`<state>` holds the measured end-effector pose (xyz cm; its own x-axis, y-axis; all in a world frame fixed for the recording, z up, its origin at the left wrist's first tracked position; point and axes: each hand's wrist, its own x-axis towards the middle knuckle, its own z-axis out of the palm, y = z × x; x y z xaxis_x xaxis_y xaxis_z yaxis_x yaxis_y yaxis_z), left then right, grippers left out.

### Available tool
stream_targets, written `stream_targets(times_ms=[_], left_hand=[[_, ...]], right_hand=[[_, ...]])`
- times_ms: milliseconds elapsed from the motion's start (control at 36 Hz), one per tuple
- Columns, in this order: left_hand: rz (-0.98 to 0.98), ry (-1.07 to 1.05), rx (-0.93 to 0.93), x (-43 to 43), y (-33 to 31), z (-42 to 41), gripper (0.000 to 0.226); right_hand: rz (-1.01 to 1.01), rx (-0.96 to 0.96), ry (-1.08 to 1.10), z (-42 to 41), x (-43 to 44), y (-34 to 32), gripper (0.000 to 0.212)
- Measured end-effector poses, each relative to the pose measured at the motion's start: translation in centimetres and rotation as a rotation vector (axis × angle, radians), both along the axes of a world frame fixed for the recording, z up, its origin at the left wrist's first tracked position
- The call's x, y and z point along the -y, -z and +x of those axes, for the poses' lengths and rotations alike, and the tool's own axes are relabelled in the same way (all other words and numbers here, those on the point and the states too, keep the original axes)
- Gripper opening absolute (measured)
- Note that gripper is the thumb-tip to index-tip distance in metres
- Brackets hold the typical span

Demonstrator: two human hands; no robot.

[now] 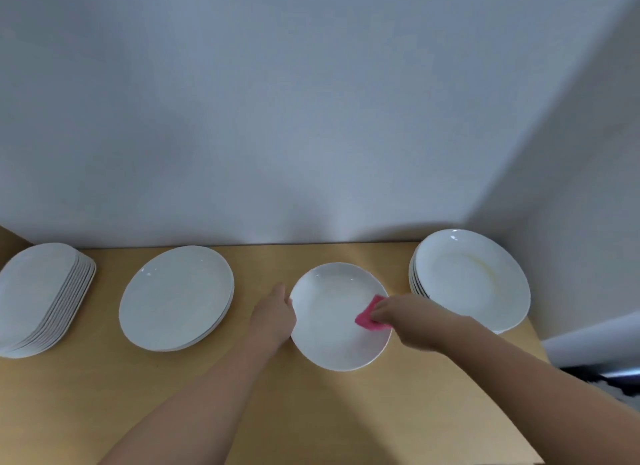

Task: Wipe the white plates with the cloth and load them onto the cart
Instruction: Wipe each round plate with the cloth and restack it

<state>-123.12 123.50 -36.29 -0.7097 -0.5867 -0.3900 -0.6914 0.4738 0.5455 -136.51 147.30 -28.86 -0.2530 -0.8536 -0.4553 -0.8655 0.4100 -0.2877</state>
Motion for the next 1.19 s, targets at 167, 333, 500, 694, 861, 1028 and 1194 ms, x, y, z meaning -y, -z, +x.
stream_targets(times_ms=[167, 333, 500, 694, 861, 1028, 1194], left_hand=[[-0.210, 0.292, 0.002, -1.8, -1.3, 1.0, 0.039], [-0.301, 0.585, 0.053, -5.3, -1.2, 2.2, 0.032], [-0.235, 0.742, 0.081, -7.8, -1.9, 2.8, 0.018], [-0.293, 0.832, 0.163, -9.5, -2.2, 2.5, 0.024], [-0.390, 0.882, 0.266, -10.7, -1.6, 2.2, 0.051], [-0.492, 0.975, 0.316, -11.3, -1.7, 2.5, 0.052], [-0.504, 0.940, 0.257, -11.8, -1.5, 2.6, 0.053]], right_hand=[[-0.260, 0.235, 0.450, -0.2, -2.4, -1.7, 0.044], [-0.319, 0.226, 0.516, 0.3, -3.6, -2.1, 0.051], [-0.329, 0.217, 0.527, 0.7, -4.2, -2.3, 0.062], [-0.343, 0.211, 0.516, 1.1, -4.6, -2.4, 0.050], [-0.352, 0.191, 0.508, 1.0, -5.0, -2.5, 0.077], [-0.378, 0.161, 0.497, 0.7, -5.3, -2.6, 0.069], [-0.443, 0.180, 0.494, 0.6, -5.6, -3.6, 0.086]])
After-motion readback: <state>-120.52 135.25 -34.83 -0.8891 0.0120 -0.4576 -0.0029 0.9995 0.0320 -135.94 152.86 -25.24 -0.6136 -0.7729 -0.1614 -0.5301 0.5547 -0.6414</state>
